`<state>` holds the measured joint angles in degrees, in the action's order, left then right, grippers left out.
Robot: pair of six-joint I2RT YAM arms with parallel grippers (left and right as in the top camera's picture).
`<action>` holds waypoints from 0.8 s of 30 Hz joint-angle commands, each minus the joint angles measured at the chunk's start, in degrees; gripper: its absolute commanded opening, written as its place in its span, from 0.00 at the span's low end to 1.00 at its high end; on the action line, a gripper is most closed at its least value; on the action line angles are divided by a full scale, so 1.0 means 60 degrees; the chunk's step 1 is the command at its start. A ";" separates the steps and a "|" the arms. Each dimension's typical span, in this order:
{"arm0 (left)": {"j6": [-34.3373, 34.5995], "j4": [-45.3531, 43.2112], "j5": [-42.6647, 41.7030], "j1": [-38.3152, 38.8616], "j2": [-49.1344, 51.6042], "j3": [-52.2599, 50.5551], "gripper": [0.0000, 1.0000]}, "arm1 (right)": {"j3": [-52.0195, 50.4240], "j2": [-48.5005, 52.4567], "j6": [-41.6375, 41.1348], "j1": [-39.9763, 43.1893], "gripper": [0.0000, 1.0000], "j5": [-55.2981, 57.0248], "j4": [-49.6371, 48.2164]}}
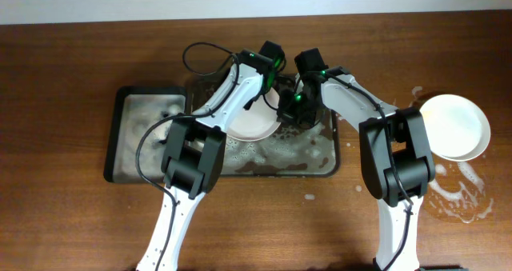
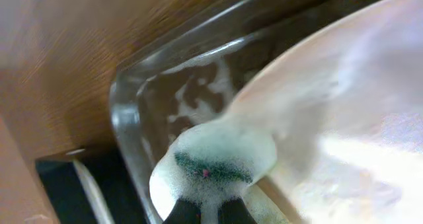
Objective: Clean dirty plates on tray and stack at the side
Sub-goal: 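Lift left gripper away and raise the pink plate with right gripper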
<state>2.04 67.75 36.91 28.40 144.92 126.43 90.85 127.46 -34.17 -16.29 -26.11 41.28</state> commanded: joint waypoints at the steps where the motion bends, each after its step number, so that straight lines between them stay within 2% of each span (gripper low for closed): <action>1: 0.0750 0.0189 -0.0801 -0.0721 -0.1818 -0.0044 0.00 | -0.0474 0.0692 0.0127 0.0022 0.04 0.0958 0.0324; 2: 0.0805 0.0237 -0.1574 -0.0958 -0.2277 -0.0044 0.01 | -0.0474 0.0692 0.0127 0.0022 0.04 0.0954 0.0324; 6: 0.0798 0.0299 -0.6441 -0.2437 -0.3497 -0.0044 0.00 | -0.0474 0.0692 0.0124 0.0022 0.04 0.0954 0.0284; 7: 0.0798 0.0382 -0.6976 -0.2630 -0.3464 -0.0047 0.01 | -0.0470 0.0692 0.0124 0.0022 0.04 0.0951 0.0288; 9: 0.0794 0.0597 -0.7012 -0.2820 -0.3308 -0.0069 0.00 | -0.0463 0.0594 0.0233 0.0120 0.04 0.0841 0.0444; 11: 0.0794 0.0652 -0.7002 -0.2820 -0.3242 -0.0135 0.00 | -0.0463 -0.0062 0.0987 0.0459 0.04 0.1311 0.0863; 13: 0.0794 0.0612 -0.6940 -0.2845 -0.3228 -0.0135 0.01 | -0.0463 -0.1042 0.1242 0.0659 0.04 0.2889 0.1450; 16: 0.0794 0.0572 -0.6940 -0.2845 -0.3209 -0.0135 0.00 | -0.0463 -0.3202 0.1337 0.0481 0.04 0.6717 0.2124; 18: 0.0794 0.0499 -0.6896 -0.2856 -0.3191 -0.0135 0.00 | -0.0463 -0.4564 0.1341 -0.0117 0.04 0.9417 0.2273; 21: 0.0794 0.0390 -0.6750 -0.2856 -0.3187 -0.0135 0.00 | -0.0463 -0.5577 0.1344 -0.1632 0.04 1.3162 0.2361; 22: 0.0794 0.0372 -0.6747 -0.2878 -0.3169 -0.0135 0.01 | -0.0463 -0.5588 0.1333 -0.2517 0.04 1.5176 0.2575; 24: 0.0794 0.0361 -0.6757 -0.2907 -0.3096 -0.0135 0.00 | -0.0466 -0.5537 0.1333 -0.3676 0.04 1.7588 0.2652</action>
<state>6.33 70.00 -4.08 11.49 124.64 125.86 87.94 94.45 -26.09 -33.21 57.95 57.06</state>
